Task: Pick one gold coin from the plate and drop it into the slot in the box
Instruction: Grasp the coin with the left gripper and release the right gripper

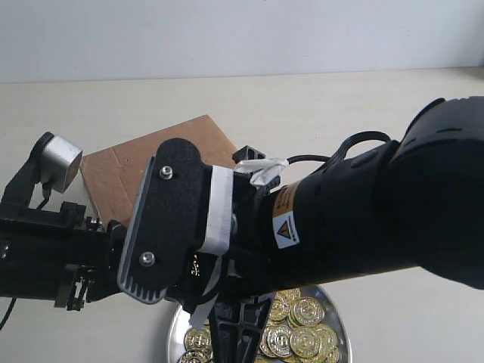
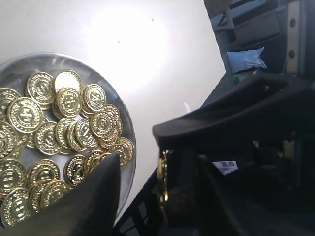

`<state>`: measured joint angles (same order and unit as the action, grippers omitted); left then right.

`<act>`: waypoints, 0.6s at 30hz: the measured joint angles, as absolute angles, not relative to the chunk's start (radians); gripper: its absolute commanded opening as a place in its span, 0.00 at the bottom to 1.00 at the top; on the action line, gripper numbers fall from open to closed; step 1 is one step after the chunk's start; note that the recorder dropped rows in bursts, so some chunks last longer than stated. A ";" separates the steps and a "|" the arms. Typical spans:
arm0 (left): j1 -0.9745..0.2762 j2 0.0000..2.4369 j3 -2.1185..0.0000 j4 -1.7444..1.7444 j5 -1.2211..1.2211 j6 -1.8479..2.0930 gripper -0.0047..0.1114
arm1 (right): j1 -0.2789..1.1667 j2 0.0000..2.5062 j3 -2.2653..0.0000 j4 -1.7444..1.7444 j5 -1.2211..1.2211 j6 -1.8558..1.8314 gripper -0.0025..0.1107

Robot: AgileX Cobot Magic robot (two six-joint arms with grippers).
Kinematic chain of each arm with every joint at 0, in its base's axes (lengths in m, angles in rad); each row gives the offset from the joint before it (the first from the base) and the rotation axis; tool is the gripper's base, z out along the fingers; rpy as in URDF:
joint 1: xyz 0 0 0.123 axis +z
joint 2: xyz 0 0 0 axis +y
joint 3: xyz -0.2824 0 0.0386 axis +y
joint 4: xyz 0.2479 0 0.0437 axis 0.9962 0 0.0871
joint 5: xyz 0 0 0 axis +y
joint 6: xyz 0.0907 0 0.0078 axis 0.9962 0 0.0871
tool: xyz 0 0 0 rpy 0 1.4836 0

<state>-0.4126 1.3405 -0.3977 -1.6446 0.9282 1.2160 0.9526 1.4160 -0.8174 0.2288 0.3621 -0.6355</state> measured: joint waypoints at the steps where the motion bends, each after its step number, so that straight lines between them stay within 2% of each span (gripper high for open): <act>1: -0.413 1.341 -0.398 -1.645 0.928 1.216 0.33 | 0.953 1.416 -0.817 0.229 0.362 -0.635 0.22; 8: -0.413 1.341 -0.398 -1.658 0.928 1.216 0.20 | 0.953 1.416 -0.817 0.229 0.362 -0.634 0.22; 10: -0.413 1.341 -0.398 -1.665 0.928 1.216 0.15 | 0.953 1.416 -0.817 0.229 0.362 -0.634 0.22; 12: -0.413 1.341 -0.398 -1.670 0.928 1.216 0.05 | 0.953 1.416 -0.817 0.229 0.362 -0.634 0.22; 18: -0.413 1.341 -0.398 -1.677 0.928 1.228 0.04 | 0.953 1.416 -0.817 0.227 0.361 -0.632 0.22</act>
